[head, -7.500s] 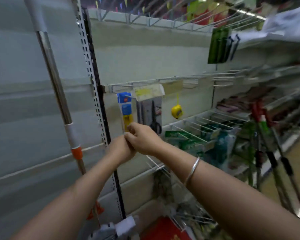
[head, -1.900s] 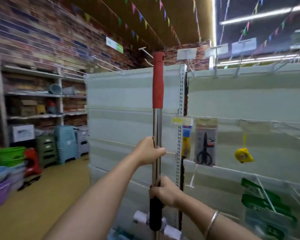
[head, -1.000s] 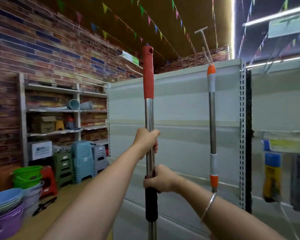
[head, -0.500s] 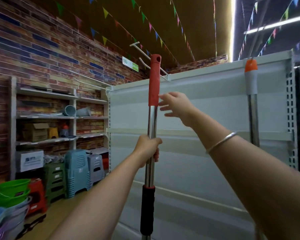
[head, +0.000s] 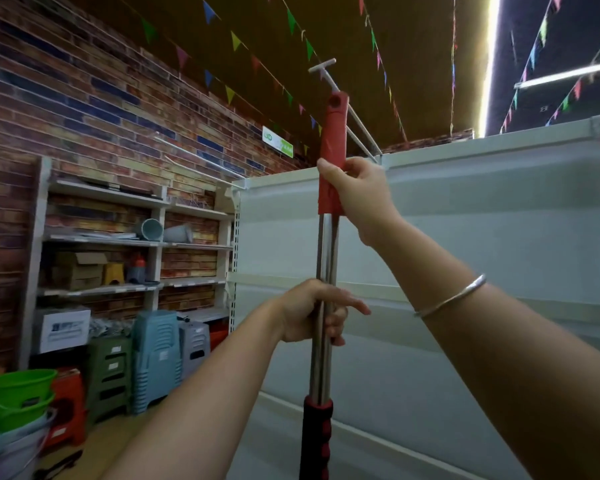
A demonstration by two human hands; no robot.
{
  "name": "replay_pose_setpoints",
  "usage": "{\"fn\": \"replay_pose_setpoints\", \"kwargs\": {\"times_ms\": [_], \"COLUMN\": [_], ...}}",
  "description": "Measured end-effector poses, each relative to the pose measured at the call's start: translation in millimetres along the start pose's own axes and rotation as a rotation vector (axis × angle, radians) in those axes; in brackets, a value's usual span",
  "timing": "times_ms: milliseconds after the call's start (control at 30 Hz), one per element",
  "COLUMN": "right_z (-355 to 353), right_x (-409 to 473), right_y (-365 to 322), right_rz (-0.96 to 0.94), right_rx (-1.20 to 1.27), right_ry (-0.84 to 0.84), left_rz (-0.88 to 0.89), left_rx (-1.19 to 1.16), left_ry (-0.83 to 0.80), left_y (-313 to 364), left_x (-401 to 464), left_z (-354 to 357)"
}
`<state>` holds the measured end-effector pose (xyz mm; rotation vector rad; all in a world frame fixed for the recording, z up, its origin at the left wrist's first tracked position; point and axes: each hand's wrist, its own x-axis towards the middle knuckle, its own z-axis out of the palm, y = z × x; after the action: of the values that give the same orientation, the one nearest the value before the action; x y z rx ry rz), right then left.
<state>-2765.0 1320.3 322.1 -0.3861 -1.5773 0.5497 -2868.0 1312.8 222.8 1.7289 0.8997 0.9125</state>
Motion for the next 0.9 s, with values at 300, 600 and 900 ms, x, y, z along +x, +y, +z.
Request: {"fn": "replay_pose_setpoints", "kwargs": {"times_ms": [300,600,900], "right_z": [10.7,9.2,7.4], "right_x": [15.9,23.4,34.1], "right_y": [-13.5,-7.2,5.0], "right_rz": [-0.051,0.020,0.107], "right_rx": [-0.078,-0.241,-0.335], "right_ry": [-0.005,0.123,0.152], "left_rz": [0.075,0.062,0.035], "left_rx": [-0.042,-0.051,-0.087], "left_ry": [-0.078,-0.154,-0.198], "left_y": [8.0,4.8,-0.5], "left_x": [13.1,30.5,39.3], "left_z": [-17.1,-19.6,-20.9]}}
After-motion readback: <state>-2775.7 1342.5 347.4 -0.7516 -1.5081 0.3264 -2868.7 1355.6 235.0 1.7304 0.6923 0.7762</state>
